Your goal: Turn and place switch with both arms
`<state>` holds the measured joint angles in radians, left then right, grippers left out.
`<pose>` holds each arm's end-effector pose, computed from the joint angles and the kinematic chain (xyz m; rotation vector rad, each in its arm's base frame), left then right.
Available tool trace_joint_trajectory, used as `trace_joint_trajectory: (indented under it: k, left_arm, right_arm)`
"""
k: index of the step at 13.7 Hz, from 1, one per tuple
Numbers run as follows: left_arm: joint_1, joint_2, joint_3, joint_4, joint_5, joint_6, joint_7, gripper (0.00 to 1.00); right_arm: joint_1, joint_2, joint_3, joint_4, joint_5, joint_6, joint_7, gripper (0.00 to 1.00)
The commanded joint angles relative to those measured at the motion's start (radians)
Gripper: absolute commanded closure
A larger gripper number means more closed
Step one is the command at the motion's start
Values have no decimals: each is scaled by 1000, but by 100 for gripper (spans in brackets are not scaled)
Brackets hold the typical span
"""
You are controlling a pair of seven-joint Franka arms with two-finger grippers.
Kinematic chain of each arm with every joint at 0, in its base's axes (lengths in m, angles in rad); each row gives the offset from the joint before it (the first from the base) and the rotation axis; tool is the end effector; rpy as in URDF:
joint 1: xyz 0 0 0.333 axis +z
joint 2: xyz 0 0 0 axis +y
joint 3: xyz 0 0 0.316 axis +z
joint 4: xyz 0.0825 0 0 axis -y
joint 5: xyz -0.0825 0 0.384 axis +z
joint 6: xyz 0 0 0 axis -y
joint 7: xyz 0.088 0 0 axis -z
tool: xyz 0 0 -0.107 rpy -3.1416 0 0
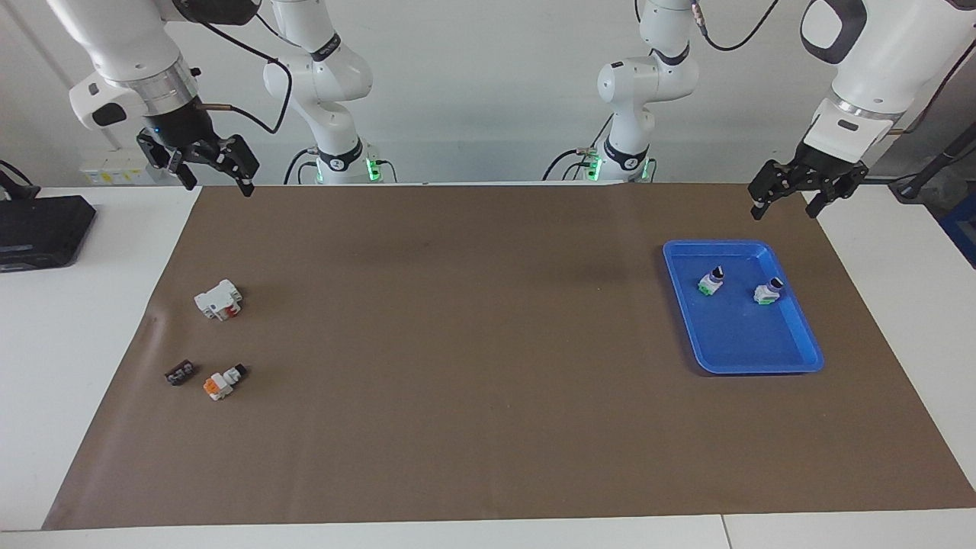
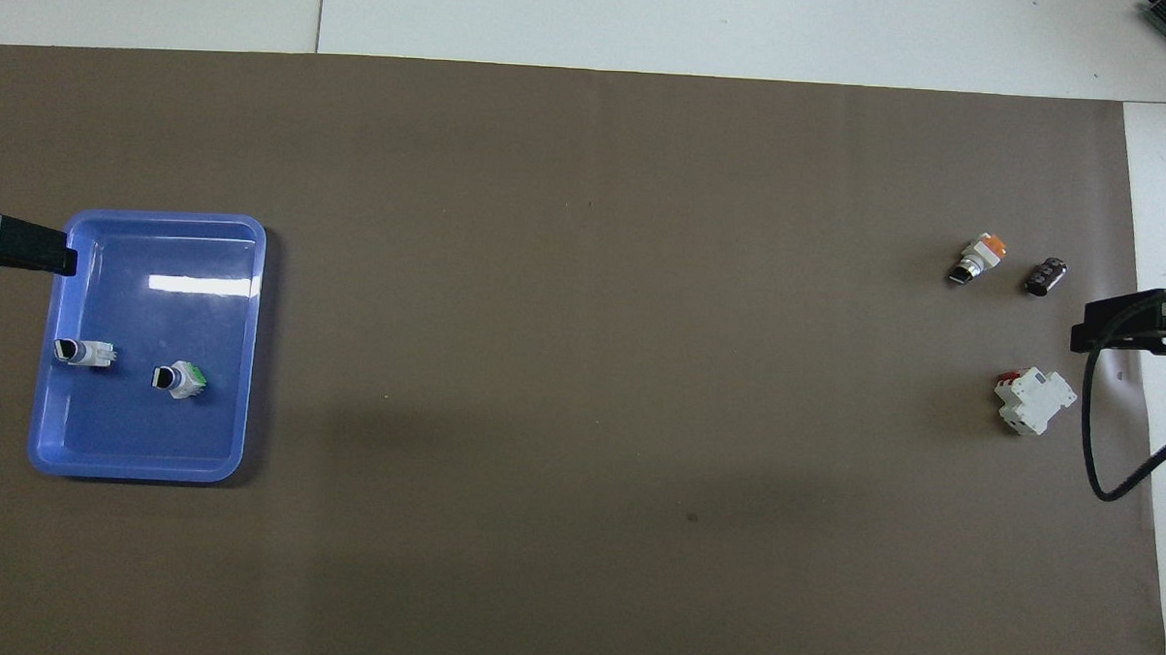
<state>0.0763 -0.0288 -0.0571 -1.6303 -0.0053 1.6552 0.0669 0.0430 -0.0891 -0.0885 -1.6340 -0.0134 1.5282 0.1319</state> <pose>0.5533 0.0096 0.6198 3.1382 -0.0744 0.0844 0.5214 -0.0274 0.6389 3.1229 -0.2778 -0.0263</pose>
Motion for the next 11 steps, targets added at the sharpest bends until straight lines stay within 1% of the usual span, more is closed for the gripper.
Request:
trace_joint_trajectory:
  k: [1,7,10,11]
  left_arm:
    - [11,-30,-4,-33,-10,5,-9,0]
    - [11,-30,-4,-33,-10,3,-9,0]
    - [11,-30,-4,-33,-10,5,-9,0]
    - [11,-30,-4,-33,-10,5,-9,0]
  right_arm:
    - [-9,-26,6,-26,1,1,-20,0]
    - [-20,-26,1,-26,0,13,-24,0]
    - [-60,-34,0,-82,0,145,-83,0]
    - [-77,-25,0,-121,0,205,-83,0]
